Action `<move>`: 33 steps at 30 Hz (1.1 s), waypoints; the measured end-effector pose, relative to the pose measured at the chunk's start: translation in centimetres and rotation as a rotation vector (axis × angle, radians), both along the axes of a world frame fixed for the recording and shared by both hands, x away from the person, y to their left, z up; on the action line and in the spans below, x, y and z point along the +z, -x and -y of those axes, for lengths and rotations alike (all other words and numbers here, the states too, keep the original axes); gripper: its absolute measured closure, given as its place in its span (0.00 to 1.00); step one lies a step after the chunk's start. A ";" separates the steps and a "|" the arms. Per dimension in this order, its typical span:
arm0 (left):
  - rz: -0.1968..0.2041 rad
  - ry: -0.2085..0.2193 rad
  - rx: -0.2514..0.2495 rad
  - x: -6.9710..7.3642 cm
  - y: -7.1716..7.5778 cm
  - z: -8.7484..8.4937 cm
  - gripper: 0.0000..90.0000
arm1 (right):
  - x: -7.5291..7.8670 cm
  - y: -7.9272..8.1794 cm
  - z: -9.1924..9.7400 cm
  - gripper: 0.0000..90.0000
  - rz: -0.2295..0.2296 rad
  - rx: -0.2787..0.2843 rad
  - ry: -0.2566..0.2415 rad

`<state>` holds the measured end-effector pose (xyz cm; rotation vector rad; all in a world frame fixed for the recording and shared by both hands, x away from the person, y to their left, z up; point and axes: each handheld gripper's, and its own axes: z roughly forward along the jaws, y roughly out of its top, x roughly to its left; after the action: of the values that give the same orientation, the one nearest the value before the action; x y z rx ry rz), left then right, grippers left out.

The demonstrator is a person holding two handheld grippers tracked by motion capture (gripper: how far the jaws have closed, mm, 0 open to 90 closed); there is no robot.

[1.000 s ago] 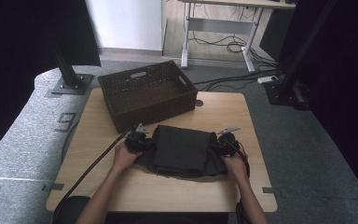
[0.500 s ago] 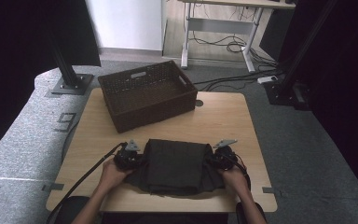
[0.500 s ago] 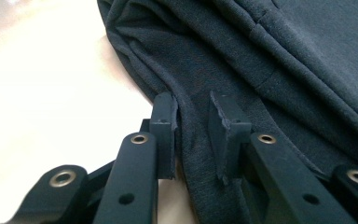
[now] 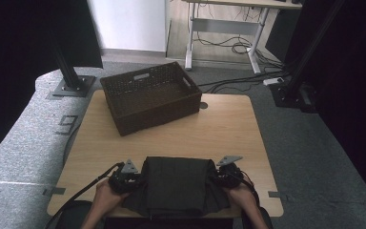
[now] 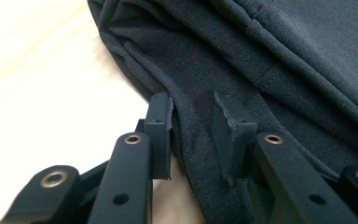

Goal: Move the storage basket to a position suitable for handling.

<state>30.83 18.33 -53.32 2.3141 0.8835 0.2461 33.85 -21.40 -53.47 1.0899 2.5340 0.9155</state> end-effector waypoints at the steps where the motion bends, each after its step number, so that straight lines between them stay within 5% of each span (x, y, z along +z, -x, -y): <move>1: 0.001 0.006 0.006 -0.1 0.4 -0.1 0.75 | 0.0 0.4 0.0 0.72 -0.002 0.005 -0.002; 16: 0.002 0.012 -0.014 -0.1 4.6 -0.4 0.72 | 0.1 4.6 -0.3 0.71 -0.016 0.044 0.009; 19: 0.000 0.009 -0.012 -0.1 4.4 -0.5 0.67 | 0.1 4.8 -0.3 0.70 -0.014 0.041 0.011; 25: -0.045 -0.002 0.018 0.5 2.8 -1.3 0.39 | 0.3 4.0 0.2 0.48 -0.039 -0.001 0.005; 31: -0.008 0.045 0.104 2.0 0.5 -2.7 0.22 | 1.5 2.8 1.6 0.32 0.032 -0.065 -0.029; 33: -0.004 0.056 0.125 2.5 -0.6 -3.1 0.18 | 1.9 1.6 2.5 0.25 0.060 -0.131 -0.021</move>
<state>31.43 21.41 -50.86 2.2116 1.0257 0.2660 32.23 -23.87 -51.60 1.1999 2.3790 0.9279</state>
